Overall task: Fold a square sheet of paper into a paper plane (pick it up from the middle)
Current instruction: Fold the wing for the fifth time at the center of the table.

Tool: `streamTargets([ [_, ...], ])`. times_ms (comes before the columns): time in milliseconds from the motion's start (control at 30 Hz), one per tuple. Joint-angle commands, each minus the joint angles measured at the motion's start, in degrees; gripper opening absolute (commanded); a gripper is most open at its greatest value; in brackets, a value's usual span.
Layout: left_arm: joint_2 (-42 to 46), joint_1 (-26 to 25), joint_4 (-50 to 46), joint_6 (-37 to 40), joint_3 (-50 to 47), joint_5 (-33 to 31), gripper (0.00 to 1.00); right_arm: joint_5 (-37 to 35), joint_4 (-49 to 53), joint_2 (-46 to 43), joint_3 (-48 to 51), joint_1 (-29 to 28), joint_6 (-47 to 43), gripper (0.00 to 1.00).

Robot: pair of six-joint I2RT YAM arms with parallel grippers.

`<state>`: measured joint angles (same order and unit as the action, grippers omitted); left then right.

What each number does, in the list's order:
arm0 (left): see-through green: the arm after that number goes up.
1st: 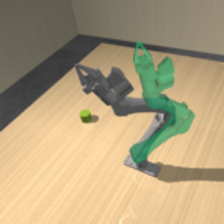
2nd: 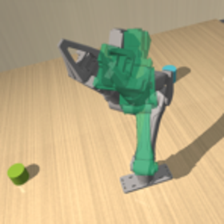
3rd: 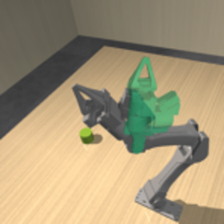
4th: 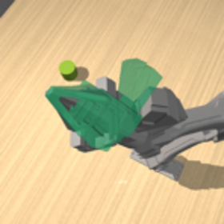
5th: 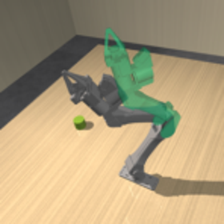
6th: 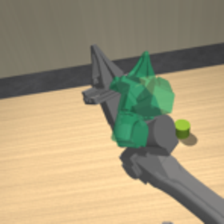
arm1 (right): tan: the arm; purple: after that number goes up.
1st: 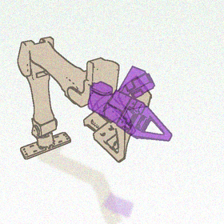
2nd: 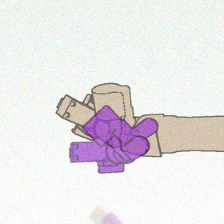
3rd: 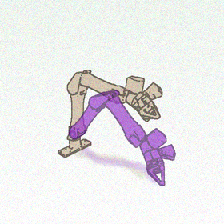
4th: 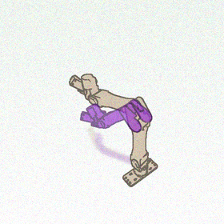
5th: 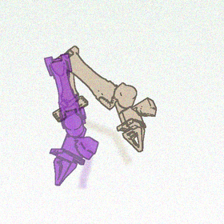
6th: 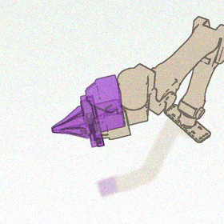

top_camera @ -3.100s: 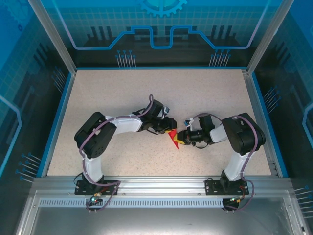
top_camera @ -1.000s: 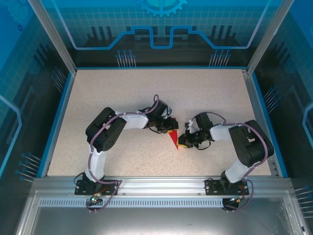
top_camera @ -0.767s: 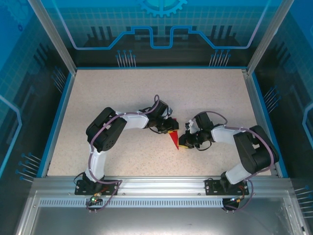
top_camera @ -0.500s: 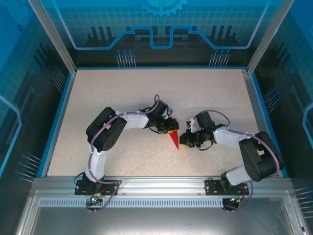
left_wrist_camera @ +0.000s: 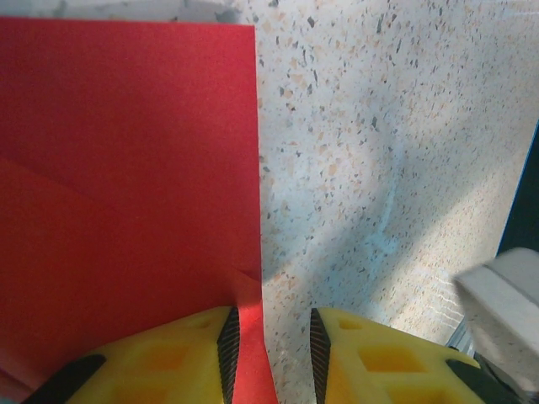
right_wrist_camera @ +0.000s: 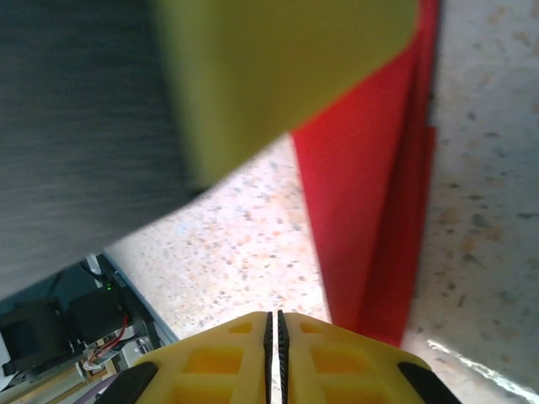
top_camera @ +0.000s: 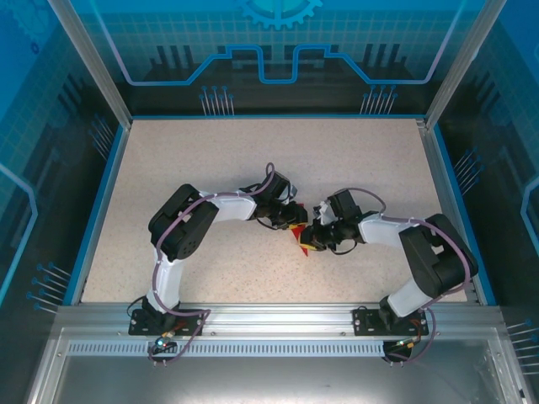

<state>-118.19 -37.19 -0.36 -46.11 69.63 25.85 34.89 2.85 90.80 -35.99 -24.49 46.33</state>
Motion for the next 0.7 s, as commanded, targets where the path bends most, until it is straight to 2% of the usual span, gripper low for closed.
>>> streamTargets([
  [0,-3.0,0.0,-4.5,1.9,0.2,-0.7,0.32,-0.3,-0.8,2.4,1.5,-0.6,-0.1,0.12],
  [400,-3.4,0.0,-5.4,2.5,0.4,-0.9,0.31,-2.4,0.6,2.5,8.1,-0.2,-1.2,0.11],
  [533,-3.4,0.1,-6.1,2.9,0.5,-1.4,0.31,-1.2,-1.0,0.6,10.5,0.3,-0.5,0.11],
  [667,-3.6,0.3,-6.7,2.9,0.5,-1.8,0.30,-1.3,1.6,-2.1,10.8,0.3,-1.4,0.12],
])
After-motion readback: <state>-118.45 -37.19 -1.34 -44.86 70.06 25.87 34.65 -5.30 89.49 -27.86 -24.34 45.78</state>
